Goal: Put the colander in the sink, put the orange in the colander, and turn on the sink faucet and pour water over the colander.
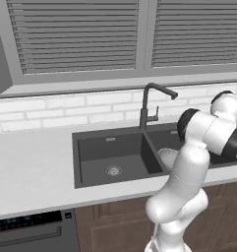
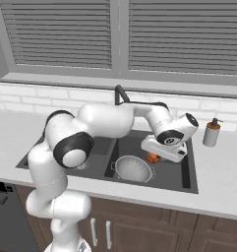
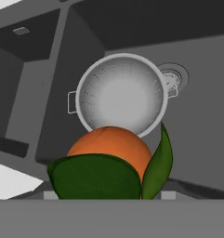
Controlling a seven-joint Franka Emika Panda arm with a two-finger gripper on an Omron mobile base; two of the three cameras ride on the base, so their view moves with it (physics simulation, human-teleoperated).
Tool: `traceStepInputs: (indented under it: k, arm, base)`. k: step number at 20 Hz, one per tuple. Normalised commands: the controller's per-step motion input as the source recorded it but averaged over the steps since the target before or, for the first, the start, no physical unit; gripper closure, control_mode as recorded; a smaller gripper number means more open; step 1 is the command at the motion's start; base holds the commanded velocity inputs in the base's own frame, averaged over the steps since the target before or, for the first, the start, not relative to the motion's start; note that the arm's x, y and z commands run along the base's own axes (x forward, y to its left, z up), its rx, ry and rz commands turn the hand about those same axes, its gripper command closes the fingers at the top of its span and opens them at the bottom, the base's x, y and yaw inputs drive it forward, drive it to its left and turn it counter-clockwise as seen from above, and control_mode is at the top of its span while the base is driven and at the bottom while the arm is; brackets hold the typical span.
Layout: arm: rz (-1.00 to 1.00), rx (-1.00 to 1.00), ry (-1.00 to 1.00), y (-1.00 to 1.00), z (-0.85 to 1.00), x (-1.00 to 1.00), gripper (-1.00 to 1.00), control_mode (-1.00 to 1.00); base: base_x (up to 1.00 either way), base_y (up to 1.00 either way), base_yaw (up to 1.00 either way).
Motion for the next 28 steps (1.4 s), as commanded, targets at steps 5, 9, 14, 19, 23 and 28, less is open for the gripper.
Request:
traceStepInputs:
  k: [5,9,14,19,23,28]
  arm:
    - [0.0,-0.02,0.0,0.22,-0.37,0.36,1.0,-1.0]
    - [0.0,-0.05,0.0,0.38,-0.38,0.26,1.0,-1.0]
    - [0.0,-0.12,0.0,0.54,-0.5,0.14,1.0,-1.0]
    - [0.0,-0.22,0.0,0.96,-0.46,0.0,1.0,-1.0]
    - [-0.01,-0.07,0.0,0.3,-0.17,0.09,1.0,-1.0]
    - [0.0,-0.15,0.0,0.26,-0.49,0.01,1.0,-1.0]
  base:
    - [0.0,0.0,0.0]
    - [0.0,0.0,0.0]
    - [0.0,0.0,0.0]
    - [0.0,0.0,0.0]
    - [0.0,0.0,0.0]
    - [0.0,0.0,0.0]
